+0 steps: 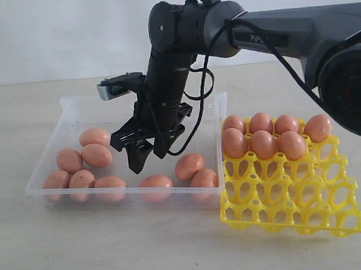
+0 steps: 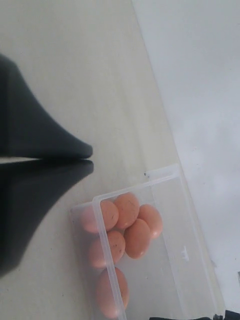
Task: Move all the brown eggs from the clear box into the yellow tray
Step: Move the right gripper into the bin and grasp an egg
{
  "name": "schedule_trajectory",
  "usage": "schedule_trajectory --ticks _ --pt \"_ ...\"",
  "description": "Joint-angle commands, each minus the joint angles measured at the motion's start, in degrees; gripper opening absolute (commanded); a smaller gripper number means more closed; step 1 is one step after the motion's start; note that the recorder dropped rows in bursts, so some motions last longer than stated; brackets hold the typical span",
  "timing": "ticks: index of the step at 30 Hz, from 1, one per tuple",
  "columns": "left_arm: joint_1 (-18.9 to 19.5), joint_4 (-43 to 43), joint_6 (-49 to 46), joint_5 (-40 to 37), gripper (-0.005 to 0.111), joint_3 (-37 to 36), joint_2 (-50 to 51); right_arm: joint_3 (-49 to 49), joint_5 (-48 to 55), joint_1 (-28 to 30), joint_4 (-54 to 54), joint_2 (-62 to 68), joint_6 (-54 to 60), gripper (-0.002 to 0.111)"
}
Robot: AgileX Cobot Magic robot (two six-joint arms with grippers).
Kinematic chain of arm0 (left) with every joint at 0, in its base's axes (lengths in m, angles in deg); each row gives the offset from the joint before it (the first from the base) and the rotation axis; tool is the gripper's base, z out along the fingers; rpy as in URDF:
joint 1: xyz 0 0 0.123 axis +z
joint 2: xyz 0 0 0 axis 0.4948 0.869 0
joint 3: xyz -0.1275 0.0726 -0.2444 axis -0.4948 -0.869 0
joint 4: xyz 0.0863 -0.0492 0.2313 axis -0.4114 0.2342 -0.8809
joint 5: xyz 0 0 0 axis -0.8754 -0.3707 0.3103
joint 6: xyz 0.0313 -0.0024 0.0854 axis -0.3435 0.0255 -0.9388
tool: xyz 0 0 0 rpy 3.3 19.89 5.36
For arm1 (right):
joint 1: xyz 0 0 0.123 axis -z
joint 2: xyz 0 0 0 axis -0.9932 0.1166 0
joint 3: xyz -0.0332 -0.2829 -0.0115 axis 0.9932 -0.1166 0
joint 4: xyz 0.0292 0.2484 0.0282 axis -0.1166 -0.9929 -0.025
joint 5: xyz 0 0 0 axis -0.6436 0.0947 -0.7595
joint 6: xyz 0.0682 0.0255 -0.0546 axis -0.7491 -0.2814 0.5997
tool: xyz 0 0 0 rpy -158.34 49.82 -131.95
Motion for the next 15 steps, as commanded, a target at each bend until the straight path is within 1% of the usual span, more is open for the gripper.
schedule_trajectory --ticks 1,3,6,10,15 --pt "-0.19 0.45 -0.02 0.42 -0.004 0.05 -0.11 -0.20 0.36 -0.04 -1.57 -1.42 0.76 0.059" --pt "-0.19 0.45 -0.02 0.42 -0.004 0.05 -0.11 -0.20 0.36 -0.60 -1.17 -1.42 2.08 0.059" --pt "-0.19 0.45 -0.02 0.42 -0.004 0.05 -0.11 -0.20 -0.26 -1.93 -0.51 -1.42 7.57 0.059" --pt "-0.19 0.45 -0.02 0.42 -0.004 0.05 -0.11 -0.20 -5.57 -3.97 0.13 -1.42 14.55 0.059" --pt "-0.19 0.45 -0.02 0.42 -0.004 0.05 -0.11 -0.20 -12.71 -4.99 3.52 -1.30 15.16 0.059"
